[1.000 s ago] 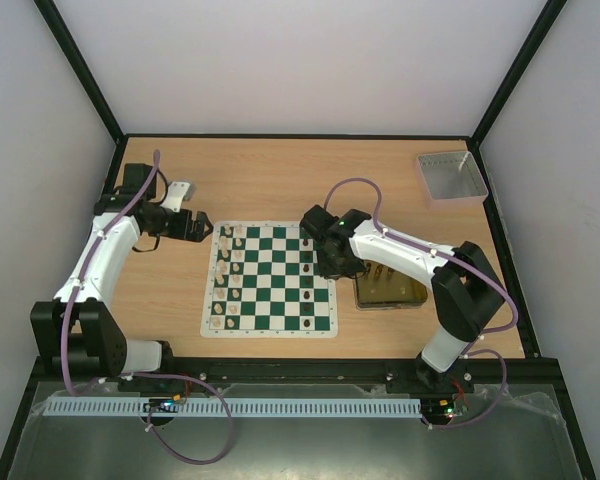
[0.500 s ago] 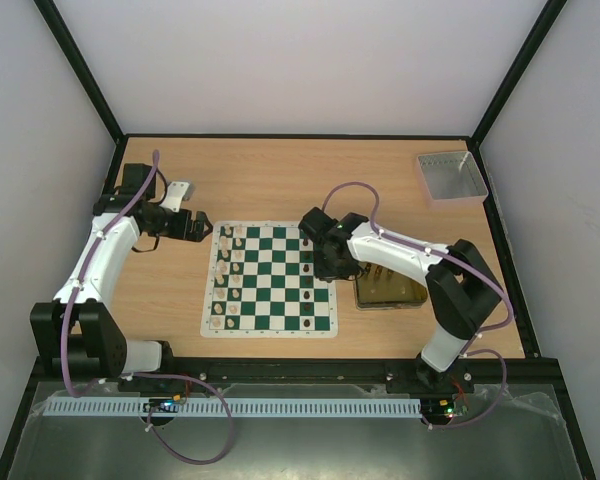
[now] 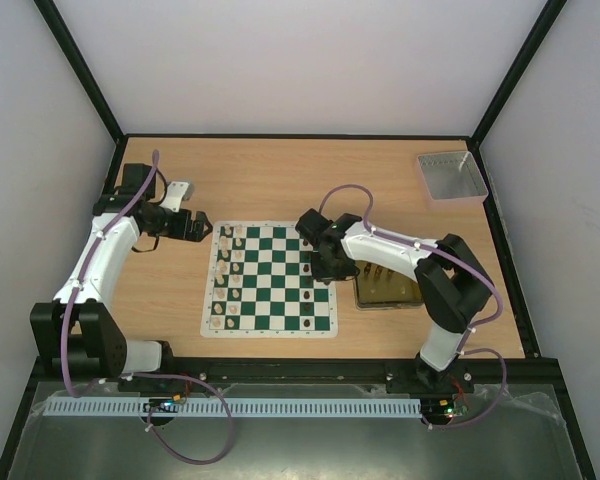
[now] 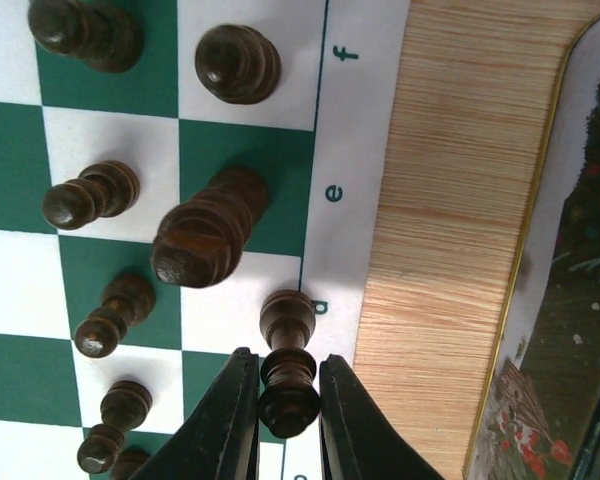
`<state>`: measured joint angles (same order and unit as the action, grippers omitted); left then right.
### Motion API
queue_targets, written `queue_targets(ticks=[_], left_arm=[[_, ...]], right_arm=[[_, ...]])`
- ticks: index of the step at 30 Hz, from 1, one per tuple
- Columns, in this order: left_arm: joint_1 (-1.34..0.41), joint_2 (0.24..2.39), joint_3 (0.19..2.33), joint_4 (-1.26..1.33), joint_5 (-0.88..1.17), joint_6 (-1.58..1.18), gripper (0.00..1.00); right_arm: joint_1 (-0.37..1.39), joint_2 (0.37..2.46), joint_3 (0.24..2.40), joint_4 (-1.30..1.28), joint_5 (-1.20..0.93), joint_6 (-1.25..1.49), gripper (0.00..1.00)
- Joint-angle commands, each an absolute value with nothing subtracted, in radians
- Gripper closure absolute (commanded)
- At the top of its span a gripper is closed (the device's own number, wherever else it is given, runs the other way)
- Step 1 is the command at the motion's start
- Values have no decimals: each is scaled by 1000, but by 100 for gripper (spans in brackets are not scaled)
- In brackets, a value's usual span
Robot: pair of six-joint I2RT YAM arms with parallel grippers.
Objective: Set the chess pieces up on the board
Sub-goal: Place the chess piece on the chessboard.
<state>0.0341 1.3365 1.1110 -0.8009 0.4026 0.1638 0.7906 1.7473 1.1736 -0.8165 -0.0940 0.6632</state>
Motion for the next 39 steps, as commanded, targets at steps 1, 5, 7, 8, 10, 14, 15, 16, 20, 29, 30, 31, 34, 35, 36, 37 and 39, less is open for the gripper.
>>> queue_targets(ticks=[1, 5, 7, 8, 10, 14, 15, 16, 20, 29, 30, 31, 34, 35, 36, 37, 39], left_arm=[[43, 1317, 1096, -804, 406, 156, 1], [43, 1324, 1099, -804, 408, 157, 1], [43, 1328, 1100, -805, 409, 157, 1], [43, 1328, 1101, -804, 410, 158, 1], [43, 1330, 1100, -804, 411, 158, 1], [43, 1330, 1101, -805, 412, 158, 1], [43, 1331, 1101, -805, 412, 158, 1], [43, 1330, 1100, -805, 413, 159, 1], [43, 1328, 1099, -805, 412, 158, 1], [43, 1329, 1099, -804, 412, 158, 1], [43, 1329, 1100, -804, 412, 158, 1], [43, 1329, 1100, -804, 411, 158, 1], [43, 1327, 1098, -804, 412, 158, 1], [43, 1327, 1098, -804, 412, 158, 1], [43, 1327, 1098, -804, 412, 158, 1], [43, 1326, 1097, -804, 411, 159, 1], [43, 1325, 1098, -804, 411, 159, 1]], right_arm=[[795, 1760, 1215, -817, -89, 668, 86], [796, 1761, 1227, -825, -90, 666, 86], [795, 1764, 1228, -825, -93, 666, 86], [796, 1768, 1229, -825, -95, 664, 86], [795, 1770, 1227, -826, -99, 663, 86], [795, 1777, 1229, -823, -107, 661, 86], [795, 1777, 1229, -822, -108, 660, 86], [795, 1779, 1229, -822, -109, 660, 86], [796, 1784, 1233, -824, -113, 655, 86], [795, 1782, 1232, -827, -117, 653, 86], [796, 1782, 1233, -827, -117, 652, 86], [796, 1782, 1233, -828, -117, 652, 86], [796, 1785, 1232, -828, -117, 649, 86], [797, 1788, 1230, -827, -118, 649, 86], [796, 1787, 1230, -826, -118, 649, 86], [796, 1790, 1230, -826, -118, 648, 86], [796, 1792, 1232, -825, -121, 648, 85]])
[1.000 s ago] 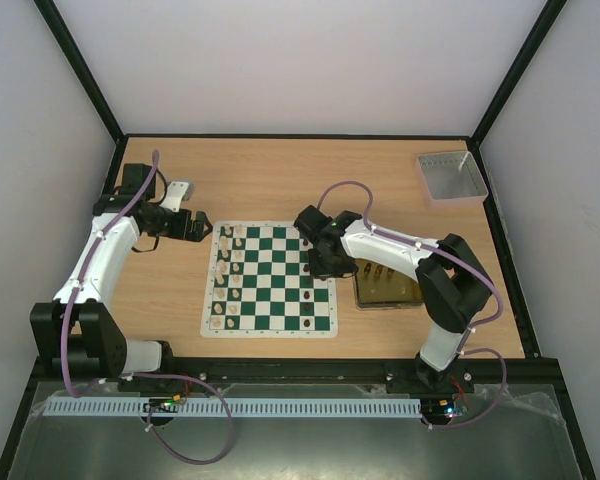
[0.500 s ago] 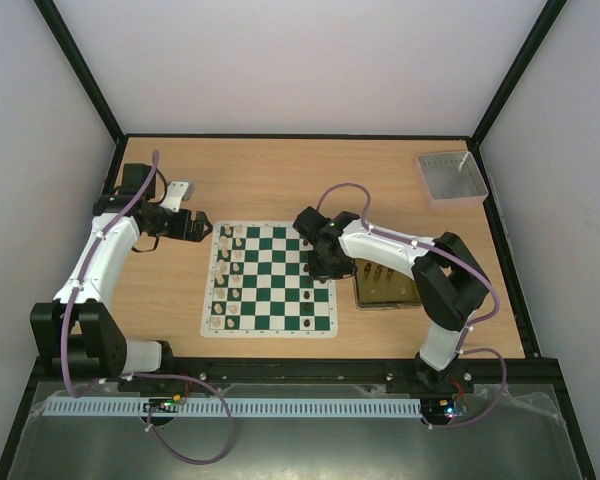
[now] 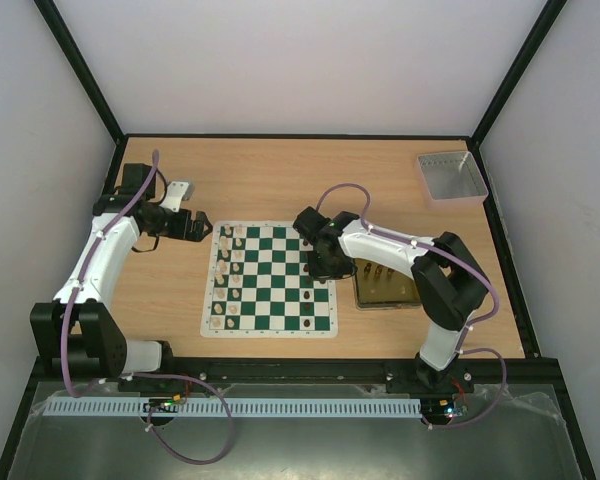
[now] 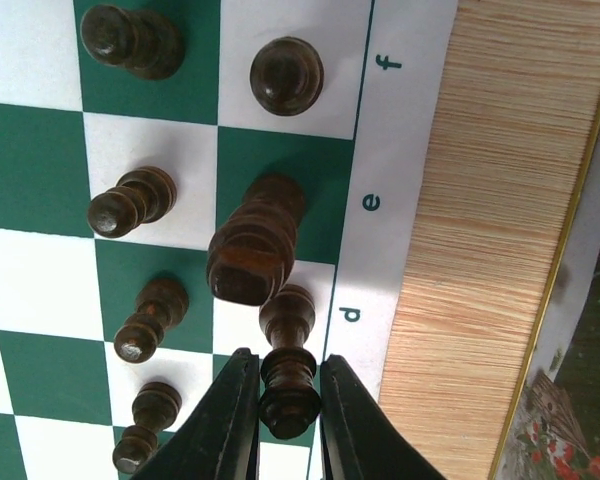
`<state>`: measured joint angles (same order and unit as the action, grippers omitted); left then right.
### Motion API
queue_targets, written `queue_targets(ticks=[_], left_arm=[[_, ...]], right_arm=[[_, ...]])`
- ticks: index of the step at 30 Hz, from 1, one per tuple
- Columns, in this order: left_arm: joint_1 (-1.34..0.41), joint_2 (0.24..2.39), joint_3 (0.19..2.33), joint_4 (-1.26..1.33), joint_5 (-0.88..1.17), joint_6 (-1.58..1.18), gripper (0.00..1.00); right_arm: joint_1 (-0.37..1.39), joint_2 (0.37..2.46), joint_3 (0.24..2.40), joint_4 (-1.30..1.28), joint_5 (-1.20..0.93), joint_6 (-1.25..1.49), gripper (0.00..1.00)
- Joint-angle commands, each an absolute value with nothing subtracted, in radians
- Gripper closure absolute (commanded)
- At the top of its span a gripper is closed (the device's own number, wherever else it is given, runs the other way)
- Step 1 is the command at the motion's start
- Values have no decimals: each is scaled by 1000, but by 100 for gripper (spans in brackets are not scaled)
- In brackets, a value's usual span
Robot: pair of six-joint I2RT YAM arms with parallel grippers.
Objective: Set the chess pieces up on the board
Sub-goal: Place the chess piece on the chessboard.
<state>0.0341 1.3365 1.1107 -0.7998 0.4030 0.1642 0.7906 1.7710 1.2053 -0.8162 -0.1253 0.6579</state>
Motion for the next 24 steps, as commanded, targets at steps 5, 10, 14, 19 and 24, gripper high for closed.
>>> queue_targets(ticks=[5, 10, 14, 19, 24], left_arm=[[44, 1325, 1098, -804, 410, 158, 1], [44, 1325, 1098, -804, 409, 158, 1], [44, 1324, 1098, -804, 408, 157, 1], [44, 1324, 1097, -804, 408, 158, 1], [44, 1324, 1098, -804, 411, 158, 1]], right_arm=[[797, 1800, 1240, -823, -131, 647, 81], [797, 1801, 1240, -818, -142, 643, 80], [797, 1803, 1238, -816, -146, 641, 80], [797, 1797, 1236, -820, -145, 640, 71], [796, 1783, 1231, -831, -134, 640, 69]])
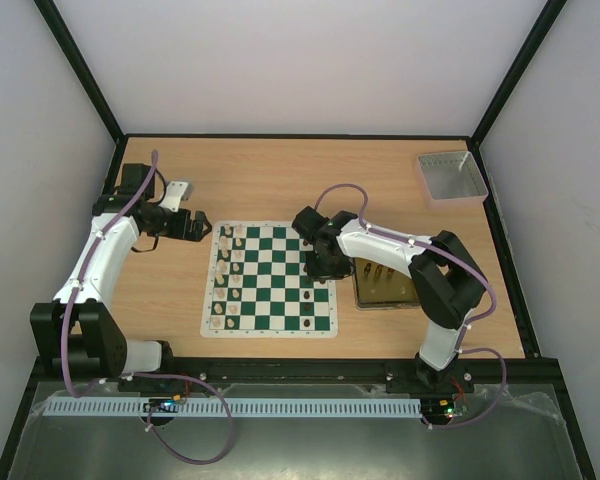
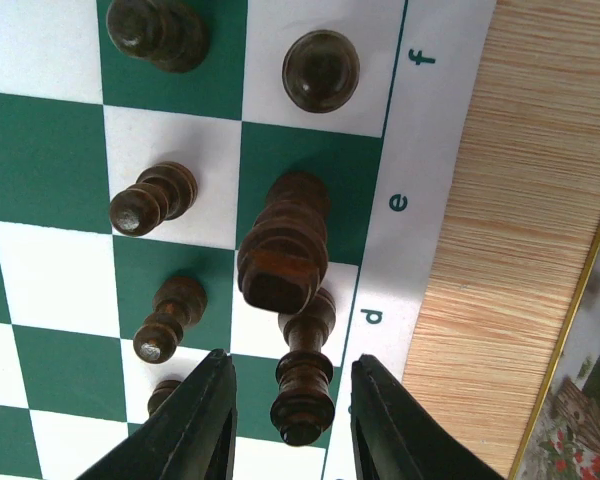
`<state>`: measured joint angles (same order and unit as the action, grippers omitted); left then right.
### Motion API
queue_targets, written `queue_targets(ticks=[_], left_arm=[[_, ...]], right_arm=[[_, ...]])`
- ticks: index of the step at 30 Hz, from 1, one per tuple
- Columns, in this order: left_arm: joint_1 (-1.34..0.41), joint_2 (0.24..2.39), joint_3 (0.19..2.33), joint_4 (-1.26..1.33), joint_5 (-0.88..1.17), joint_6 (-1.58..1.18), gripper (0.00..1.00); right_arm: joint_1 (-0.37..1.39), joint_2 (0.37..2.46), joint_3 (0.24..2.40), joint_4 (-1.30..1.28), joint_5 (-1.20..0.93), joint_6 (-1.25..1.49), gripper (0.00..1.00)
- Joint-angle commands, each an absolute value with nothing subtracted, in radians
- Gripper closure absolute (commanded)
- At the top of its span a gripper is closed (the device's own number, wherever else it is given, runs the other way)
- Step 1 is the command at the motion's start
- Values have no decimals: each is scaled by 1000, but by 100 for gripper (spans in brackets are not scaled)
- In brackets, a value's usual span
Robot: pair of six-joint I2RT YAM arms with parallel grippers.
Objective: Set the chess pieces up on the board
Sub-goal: Place the chess piece on the chessboard, then pick up the chess piece from the storage box.
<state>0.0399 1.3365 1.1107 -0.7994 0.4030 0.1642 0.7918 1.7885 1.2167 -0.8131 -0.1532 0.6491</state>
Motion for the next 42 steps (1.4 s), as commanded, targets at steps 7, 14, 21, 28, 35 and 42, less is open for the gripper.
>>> queue_targets(ticks=[7, 14, 21, 28, 35, 42], left_arm=[[44, 1321, 1095, -802, 410, 159, 1], [44, 1321, 1096, -807, 413, 160, 1], [43, 1333, 1101, -811, 420, 161, 1], [40, 1340, 1102, -813, 422, 164, 1], [38, 1344, 1103, -813, 419, 163, 1], [37, 1345, 1105, -815, 419, 163, 1]], right_arm=[[792, 1755, 1234, -842, -119, 640, 59], [656, 1629, 1233, -902, -68, 602, 60], [428, 1589, 1204, -952, 74, 597, 60], [301, 1588, 1153, -910, 35, 617, 60], [250, 1588, 1037, -835, -64, 631, 60], [245, 1595, 970, -789, -106, 631, 61]])
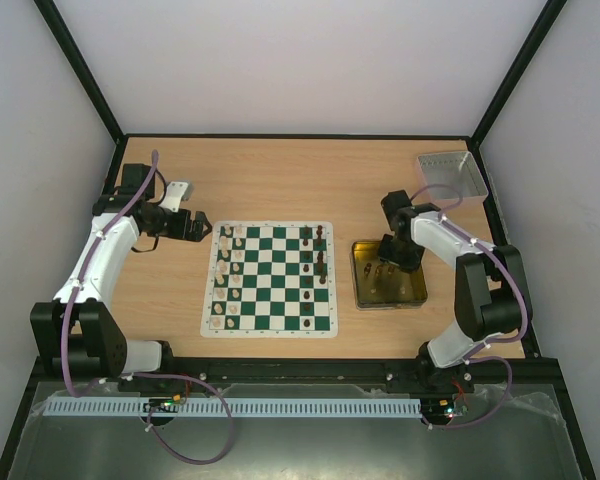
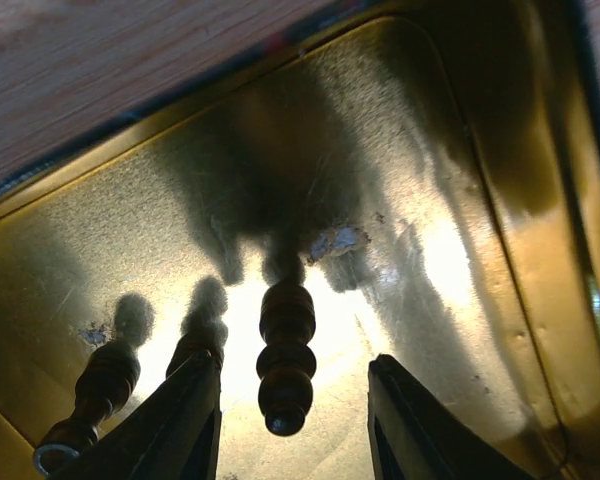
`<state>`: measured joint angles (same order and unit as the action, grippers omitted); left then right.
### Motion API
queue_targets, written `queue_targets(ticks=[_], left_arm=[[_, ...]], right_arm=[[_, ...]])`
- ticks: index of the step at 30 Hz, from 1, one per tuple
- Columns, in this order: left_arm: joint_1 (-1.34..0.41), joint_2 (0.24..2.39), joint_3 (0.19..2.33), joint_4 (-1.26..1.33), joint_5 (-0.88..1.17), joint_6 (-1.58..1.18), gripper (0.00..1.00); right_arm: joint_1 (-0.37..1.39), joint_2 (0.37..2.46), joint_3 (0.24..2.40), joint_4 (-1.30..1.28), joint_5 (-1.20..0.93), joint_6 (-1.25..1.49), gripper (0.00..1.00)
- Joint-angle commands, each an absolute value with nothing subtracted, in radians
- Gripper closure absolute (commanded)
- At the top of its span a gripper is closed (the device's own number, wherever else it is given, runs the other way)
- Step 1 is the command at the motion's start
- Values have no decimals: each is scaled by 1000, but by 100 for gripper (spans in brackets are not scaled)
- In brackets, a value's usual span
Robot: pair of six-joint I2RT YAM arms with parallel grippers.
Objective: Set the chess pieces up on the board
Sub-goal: Pick up the chess piece from the storage box.
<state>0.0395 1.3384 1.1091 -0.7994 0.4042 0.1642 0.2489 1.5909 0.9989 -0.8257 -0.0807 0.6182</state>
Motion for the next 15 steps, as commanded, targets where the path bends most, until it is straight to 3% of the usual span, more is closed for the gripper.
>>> queue_targets(ticks=[1, 9, 15], left_arm=[[37, 1344, 1105, -815, 418, 163, 1], [37, 1342, 1101, -813, 417, 163, 1], [36, 1339, 1102, -813, 417, 161, 1]], right_arm=[[245, 1596, 965, -783, -106, 631, 62], [229, 1607, 967, -762, -58, 660, 85], [227, 1597, 974, -777, -32, 661, 91]])
